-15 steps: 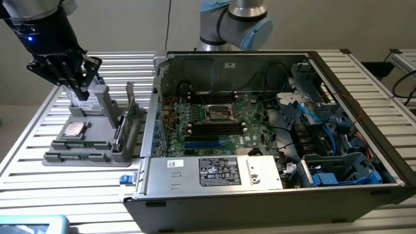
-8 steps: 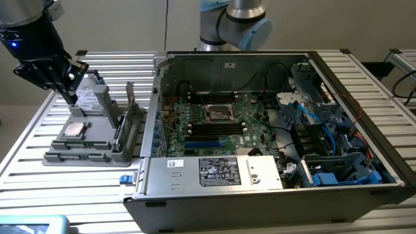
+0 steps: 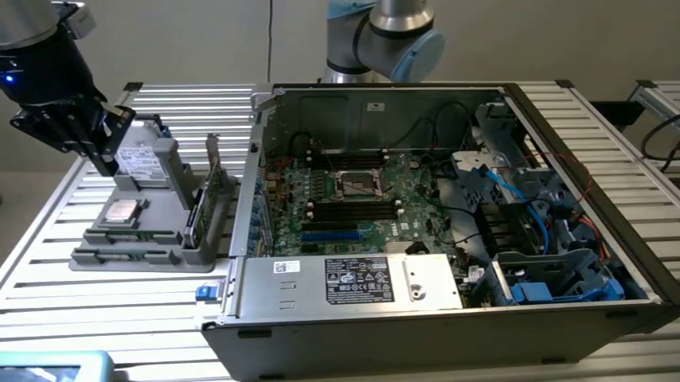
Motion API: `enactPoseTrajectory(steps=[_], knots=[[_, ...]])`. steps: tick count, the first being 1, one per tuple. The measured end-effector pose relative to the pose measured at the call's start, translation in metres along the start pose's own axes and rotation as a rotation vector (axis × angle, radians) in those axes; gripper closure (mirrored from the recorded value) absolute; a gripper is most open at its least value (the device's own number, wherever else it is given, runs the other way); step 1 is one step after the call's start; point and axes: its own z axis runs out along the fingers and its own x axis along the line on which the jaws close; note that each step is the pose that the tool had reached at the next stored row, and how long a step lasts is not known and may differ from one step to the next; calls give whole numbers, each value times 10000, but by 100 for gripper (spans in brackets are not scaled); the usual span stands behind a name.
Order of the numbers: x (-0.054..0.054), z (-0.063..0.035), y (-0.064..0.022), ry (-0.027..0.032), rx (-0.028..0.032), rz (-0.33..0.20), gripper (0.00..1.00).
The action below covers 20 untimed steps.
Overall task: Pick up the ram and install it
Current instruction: 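Reach for the ram, then pick up the ram and move it above insertion slot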
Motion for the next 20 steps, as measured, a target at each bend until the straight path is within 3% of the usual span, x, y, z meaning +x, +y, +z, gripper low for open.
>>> enactPoseTrajectory(steps=[4,14,20], knots=[[13,16,-47,8,37,-5,89],[13,72,-61,12,242,-86,89],[14,77,-61,32,243,-985,89]])
